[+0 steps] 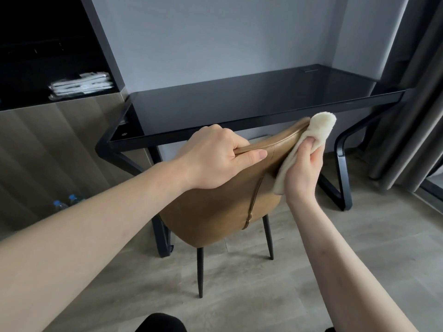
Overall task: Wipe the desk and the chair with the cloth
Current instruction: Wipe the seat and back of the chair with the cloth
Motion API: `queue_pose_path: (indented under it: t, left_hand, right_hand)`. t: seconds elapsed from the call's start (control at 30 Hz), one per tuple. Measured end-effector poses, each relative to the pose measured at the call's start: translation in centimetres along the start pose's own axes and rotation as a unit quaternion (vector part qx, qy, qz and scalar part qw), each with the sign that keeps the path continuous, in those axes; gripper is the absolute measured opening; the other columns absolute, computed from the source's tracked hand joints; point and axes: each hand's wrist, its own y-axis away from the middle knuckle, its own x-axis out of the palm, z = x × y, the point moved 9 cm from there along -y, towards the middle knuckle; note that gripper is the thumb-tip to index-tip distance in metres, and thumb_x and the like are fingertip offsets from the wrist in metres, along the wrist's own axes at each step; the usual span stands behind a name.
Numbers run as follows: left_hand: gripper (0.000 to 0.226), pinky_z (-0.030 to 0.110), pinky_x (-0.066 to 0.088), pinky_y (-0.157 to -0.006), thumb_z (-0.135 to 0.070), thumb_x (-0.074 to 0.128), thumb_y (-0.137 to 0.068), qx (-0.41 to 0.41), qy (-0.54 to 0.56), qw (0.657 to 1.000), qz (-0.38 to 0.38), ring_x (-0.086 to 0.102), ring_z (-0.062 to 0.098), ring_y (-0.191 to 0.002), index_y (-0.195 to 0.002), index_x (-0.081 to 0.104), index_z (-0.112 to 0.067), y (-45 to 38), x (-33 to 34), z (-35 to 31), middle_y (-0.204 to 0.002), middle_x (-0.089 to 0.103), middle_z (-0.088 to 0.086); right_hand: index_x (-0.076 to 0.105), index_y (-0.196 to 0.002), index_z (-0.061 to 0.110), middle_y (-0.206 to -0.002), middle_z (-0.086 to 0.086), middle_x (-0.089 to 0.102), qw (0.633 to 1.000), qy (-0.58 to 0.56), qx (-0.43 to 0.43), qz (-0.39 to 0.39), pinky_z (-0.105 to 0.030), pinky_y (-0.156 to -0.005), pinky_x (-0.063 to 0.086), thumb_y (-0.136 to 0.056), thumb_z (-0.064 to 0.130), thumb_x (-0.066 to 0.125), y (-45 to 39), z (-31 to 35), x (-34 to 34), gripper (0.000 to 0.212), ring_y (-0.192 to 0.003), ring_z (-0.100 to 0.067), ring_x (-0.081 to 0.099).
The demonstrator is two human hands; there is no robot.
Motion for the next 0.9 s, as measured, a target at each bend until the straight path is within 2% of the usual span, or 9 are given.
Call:
queue_pose_path:
  t: [0.13, 0.23, 0.4, 0.47, 0.53, 0.6, 0.7, 0.77, 0.9]
  left_hand:
    - [0.063, 0.018, 0.025, -0.050, -0.061, 0.054, -0.102, 0.003, 0.003, 1.000, 0.004, 0.038, 0.015, -0.048, -0.048, 0.046, -0.030, -0.4, 0.1, 0.3, -0.044, 0.034, -0.007]
    - [0.055, 0.016, 0.028, -0.052, -0.059, 0.054, -0.103, 0.010, 0.006, 1.000, 0.014, 0.043, 0.013, -0.048, -0.050, 0.054, -0.046, -0.6, 0.3, 0.2, -0.044, 0.039, -0.010]
    - [0.050, 0.026, 0.033, -0.055, -0.062, 0.053, -0.103, 0.004, 0.013, 1.000, 0.024, 0.044, 0.014, -0.049, -0.054, 0.056, -0.055, -0.3, 0.0, -0.2, -0.045, 0.043, -0.012]
    - [0.050, 0.026, 0.033, -0.055, -0.063, 0.052, -0.102, -0.005, 0.009, 1.000, 0.026, 0.047, 0.013, -0.050, -0.054, 0.058, -0.055, -0.1, -0.3, -0.1, -0.046, 0.048, -0.014]
    - [0.051, 0.026, 0.036, -0.056, -0.068, 0.051, -0.100, -0.013, -0.003, 1.000, 0.023, 0.054, 0.012, -0.054, -0.054, 0.061, -0.049, 0.3, -0.5, 0.2, -0.051, 0.056, -0.014]
    - [0.052, 0.021, 0.034, -0.054, -0.068, 0.053, -0.100, -0.020, -0.001, 1.000, 0.022, 0.055, 0.011, -0.054, -0.053, 0.060, -0.046, 1.0, -0.8, 0.4, -0.052, 0.057, -0.015]
    - [0.057, 0.026, 0.033, -0.052, -0.063, 0.057, -0.100, -0.017, 0.023, 0.999, 0.026, 0.044, 0.015, -0.047, -0.050, 0.057, -0.036, 2.2, -1.2, 0.7, -0.046, 0.046, -0.008]
    - [0.060, 0.028, 0.035, -0.053, -0.064, 0.056, -0.101, -0.016, 0.025, 0.999, 0.024, 0.044, 0.016, -0.048, -0.050, 0.055, -0.031, 2.8, -1.5, 0.8, -0.047, 0.043, -0.006]
    - [0.063, 0.027, 0.036, -0.054, -0.067, 0.050, -0.101, -0.014, 0.000, 1.000, 0.019, 0.043, 0.018, -0.052, -0.062, 0.066, -0.020, 3.0, -1.6, 0.8, -0.050, 0.044, -0.001]
  right_hand:
    - [0.056, -0.135, 0.037, -0.121, 0.017, 0.066, 0.996, 0.015, 0.080, 0.033, -0.029, -0.107, 0.042, -0.113, 0.041, 0.041, -5.7, -1.5, -0.5, 0.027, -0.115, 0.002, 0.060]
    - [0.065, -0.125, 0.039, -0.119, 0.008, 0.071, 0.990, 0.027, 0.119, 0.072, -0.044, -0.114, 0.048, -0.099, 0.052, 0.049, -7.4, -1.5, -1.1, 0.033, -0.115, -0.011, 0.065]
    - [0.061, -0.136, 0.027, -0.106, 0.007, 0.063, 0.995, 0.045, 0.022, 0.087, -0.035, -0.091, 0.047, -0.095, 0.049, 0.049, -2.5, 3.6, -0.3, 0.047, -0.100, -0.010, 0.060]
    - [0.058, -0.143, 0.027, -0.122, 0.009, 0.062, 0.986, 0.081, -0.058, 0.136, -0.038, -0.099, 0.045, -0.100, 0.043, 0.047, 0.8, 6.4, 1.4, 0.047, -0.120, -0.013, 0.057]
    - [0.059, -0.143, 0.034, -0.143, 0.021, 0.055, 0.968, 0.124, -0.122, 0.179, -0.048, -0.123, 0.031, -0.105, 0.036, 0.046, 3.5, 8.0, 2.9, 0.040, -0.153, -0.019, 0.034]
    - [0.060, -0.146, 0.028, -0.154, 0.021, 0.049, 0.963, 0.151, -0.138, 0.176, -0.054, -0.130, 0.017, -0.108, 0.034, 0.044, 4.3, 8.2, 3.2, 0.041, -0.162, -0.017, 0.013]
    - [0.062, -0.137, 0.027, -0.143, 0.014, 0.055, 0.968, 0.171, -0.146, 0.115, -0.057, -0.121, 0.034, -0.109, 0.035, 0.043, 3.2, 7.9, 2.0, 0.034, -0.150, -0.023, 0.037]
    - [0.058, -0.138, 0.032, -0.133, 0.008, 0.059, 0.988, 0.116, -0.077, 0.067, -0.044, -0.106, 0.048, -0.108, 0.040, 0.044, 1.8, 6.4, 1.0, 0.034, -0.127, -0.017, 0.056]
    - [0.061, -0.133, 0.023, -0.115, 0.004, 0.068, 0.999, 0.031, 0.027, -0.008, -0.028, -0.089, 0.045, -0.111, 0.042, 0.041, 0.0, 2.3, -0.8, 0.036, -0.105, -0.008, 0.063]
